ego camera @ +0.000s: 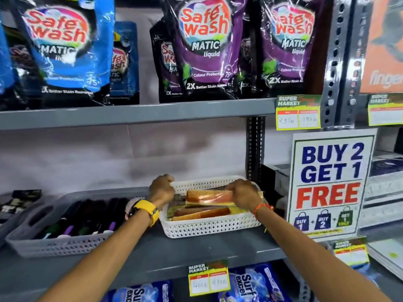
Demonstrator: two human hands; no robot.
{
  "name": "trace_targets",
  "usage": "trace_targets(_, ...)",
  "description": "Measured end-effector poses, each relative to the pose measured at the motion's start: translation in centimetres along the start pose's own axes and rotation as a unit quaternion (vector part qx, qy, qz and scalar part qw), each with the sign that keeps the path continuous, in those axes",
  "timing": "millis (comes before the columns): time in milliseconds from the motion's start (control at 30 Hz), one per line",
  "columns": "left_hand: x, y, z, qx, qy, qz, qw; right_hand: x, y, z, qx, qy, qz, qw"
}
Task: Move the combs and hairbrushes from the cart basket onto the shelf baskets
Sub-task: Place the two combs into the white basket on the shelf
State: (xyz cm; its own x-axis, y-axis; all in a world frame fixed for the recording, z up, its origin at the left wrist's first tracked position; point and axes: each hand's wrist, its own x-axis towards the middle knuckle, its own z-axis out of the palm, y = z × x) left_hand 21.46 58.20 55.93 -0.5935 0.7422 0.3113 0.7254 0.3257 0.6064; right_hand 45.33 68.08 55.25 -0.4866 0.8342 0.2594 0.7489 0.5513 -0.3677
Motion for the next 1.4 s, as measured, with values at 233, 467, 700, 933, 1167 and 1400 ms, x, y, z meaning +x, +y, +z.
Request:
trace_targets(233,-3.2,-3.0,-3.5,0.059,0.073,0.015,0.995,0.3,-2.5,1.7,-0.018,-0.127,-0.044,0.991)
trace_targets(467,-6.8,-4.5,-5.6,0.094,0.092,0.036,0.991,-1.2,-2.7,1.7,-0.056,-0.049,-0.053,0.996)
trace_targets(700,-13.0,-9.4,-10.0,0.168,0.186,0.042,0.967,-2.6,-9.9,3.7,0.01,0.125,-0.232,0.965)
trace_targets(933,-22.3,-21.0,-15.7,0.279,0.229,-0.027,0.932,-9.3,-23.8,10.4,0.037,0.109,-0.433,0.894)
trace_targets(1167,-30.9,-34.5,-20.9,0.321,0.242,-0.118,0.908,-17.0,-37.7,21.1,0.104,0.048,-0.53,0.84)
trace_targets(1400,-38.6,-49.9,-20.3,0.32,0.215,-0.197,0.901,-25.0,-47.5,36.6,0.145,-0.065,-0.548,0.821)
